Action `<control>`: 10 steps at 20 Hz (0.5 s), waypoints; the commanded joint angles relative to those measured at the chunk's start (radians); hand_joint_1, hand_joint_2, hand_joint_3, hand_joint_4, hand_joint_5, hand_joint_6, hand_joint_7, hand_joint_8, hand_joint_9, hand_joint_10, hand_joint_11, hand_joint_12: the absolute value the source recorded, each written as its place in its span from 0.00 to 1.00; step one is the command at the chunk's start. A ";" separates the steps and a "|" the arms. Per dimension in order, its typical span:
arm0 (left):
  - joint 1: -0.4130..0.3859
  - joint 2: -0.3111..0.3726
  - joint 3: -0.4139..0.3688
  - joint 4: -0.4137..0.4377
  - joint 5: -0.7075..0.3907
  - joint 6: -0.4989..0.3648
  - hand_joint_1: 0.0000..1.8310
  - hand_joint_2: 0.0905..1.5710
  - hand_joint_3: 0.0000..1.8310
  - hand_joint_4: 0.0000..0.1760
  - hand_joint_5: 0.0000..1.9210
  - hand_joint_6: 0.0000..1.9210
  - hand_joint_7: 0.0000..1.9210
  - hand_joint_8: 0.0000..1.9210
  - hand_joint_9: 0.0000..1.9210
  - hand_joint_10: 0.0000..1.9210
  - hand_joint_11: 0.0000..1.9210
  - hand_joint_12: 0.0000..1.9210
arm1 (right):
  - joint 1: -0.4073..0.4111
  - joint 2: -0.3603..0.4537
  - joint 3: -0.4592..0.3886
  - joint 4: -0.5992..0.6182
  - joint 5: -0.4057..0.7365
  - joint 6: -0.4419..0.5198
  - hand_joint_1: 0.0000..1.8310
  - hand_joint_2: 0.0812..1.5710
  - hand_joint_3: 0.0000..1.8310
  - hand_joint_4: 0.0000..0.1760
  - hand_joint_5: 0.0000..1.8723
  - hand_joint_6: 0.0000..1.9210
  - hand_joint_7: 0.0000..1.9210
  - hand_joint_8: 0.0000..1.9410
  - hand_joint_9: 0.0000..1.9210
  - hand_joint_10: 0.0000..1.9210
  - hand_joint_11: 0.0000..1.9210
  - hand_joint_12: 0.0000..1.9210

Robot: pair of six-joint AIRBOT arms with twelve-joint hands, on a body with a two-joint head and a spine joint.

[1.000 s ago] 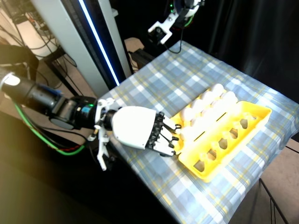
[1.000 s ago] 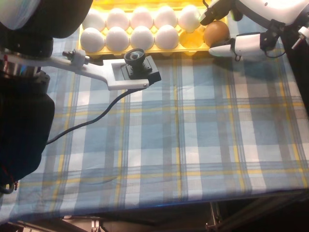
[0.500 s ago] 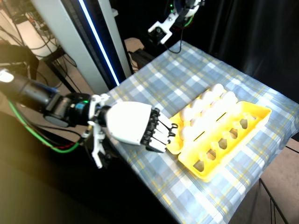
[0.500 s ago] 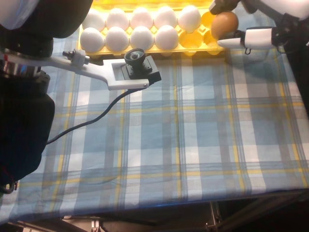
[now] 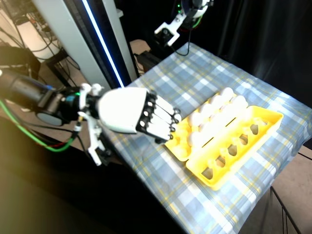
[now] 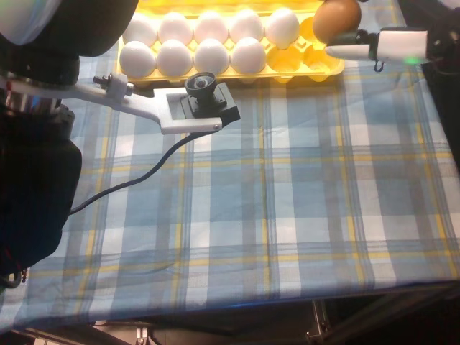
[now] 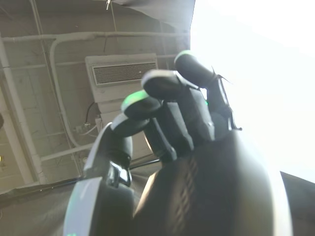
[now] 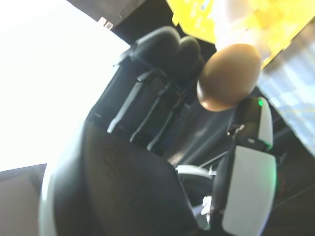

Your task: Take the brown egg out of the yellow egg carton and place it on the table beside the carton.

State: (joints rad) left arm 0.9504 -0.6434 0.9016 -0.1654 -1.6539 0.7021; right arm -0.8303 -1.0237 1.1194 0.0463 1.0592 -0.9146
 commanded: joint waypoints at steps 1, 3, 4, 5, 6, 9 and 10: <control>-0.023 -0.003 -0.006 0.035 -0.082 -0.011 0.25 0.93 0.00 0.00 0.48 1.00 0.44 1.00 0.30 0.98 0.11 0.94 | -0.002 0.001 -0.010 -0.010 0.137 0.008 0.63 0.65 0.00 0.00 0.60 0.37 0.59 0.00 0.65 0.05 0.47 0.48; -0.023 -0.003 -0.006 0.035 -0.082 -0.011 0.26 0.93 0.00 0.00 0.49 1.00 0.45 1.00 0.30 0.96 0.10 0.96 | -0.027 0.006 -0.027 -0.011 0.160 0.008 0.62 0.64 0.00 0.00 0.62 0.35 0.61 0.00 0.69 0.03 0.47 0.56; -0.023 -0.003 -0.006 0.035 -0.082 -0.011 0.26 0.93 0.00 0.00 0.48 1.00 0.44 1.00 0.30 0.96 0.10 0.96 | -0.036 0.006 -0.032 -0.011 0.165 0.008 0.62 0.64 0.00 0.00 0.62 0.35 0.62 0.00 0.70 0.03 0.47 0.58; -0.023 -0.003 -0.006 0.035 -0.082 -0.011 0.25 0.93 0.00 0.00 0.46 1.00 0.43 1.00 0.30 0.94 0.11 0.94 | -0.047 0.006 -0.037 -0.011 0.168 0.008 0.62 0.65 0.00 0.00 0.61 0.37 0.62 0.00 0.68 0.01 0.45 0.56; -0.023 -0.003 -0.006 0.035 -0.082 -0.011 0.26 0.93 0.00 0.00 0.47 1.00 0.44 1.00 0.31 0.95 0.13 0.94 | -0.062 0.002 -0.043 -0.011 0.170 0.008 0.63 0.65 0.00 0.00 0.61 0.37 0.60 0.00 0.67 0.01 0.44 0.53; -0.023 -0.003 -0.006 0.035 -0.082 -0.011 0.28 0.92 0.00 0.00 0.48 1.00 0.44 1.00 0.30 0.97 0.12 0.95 | -0.089 -0.016 -0.046 -0.011 0.170 0.008 0.59 0.62 0.00 0.00 0.54 0.13 0.62 0.00 0.66 0.00 0.42 0.54; -0.023 -0.003 -0.006 0.035 -0.082 -0.011 0.28 0.92 0.00 0.00 0.47 1.00 0.44 1.00 0.29 0.99 0.11 0.96 | -0.098 -0.030 -0.041 -0.009 0.169 0.008 0.59 0.61 0.00 0.00 0.54 0.04 0.61 0.00 0.65 0.00 0.38 0.59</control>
State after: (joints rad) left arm 0.9504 -0.6392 0.9016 -0.1654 -1.6539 0.7021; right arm -0.9401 -1.0515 1.0782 0.0414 1.1023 -0.9127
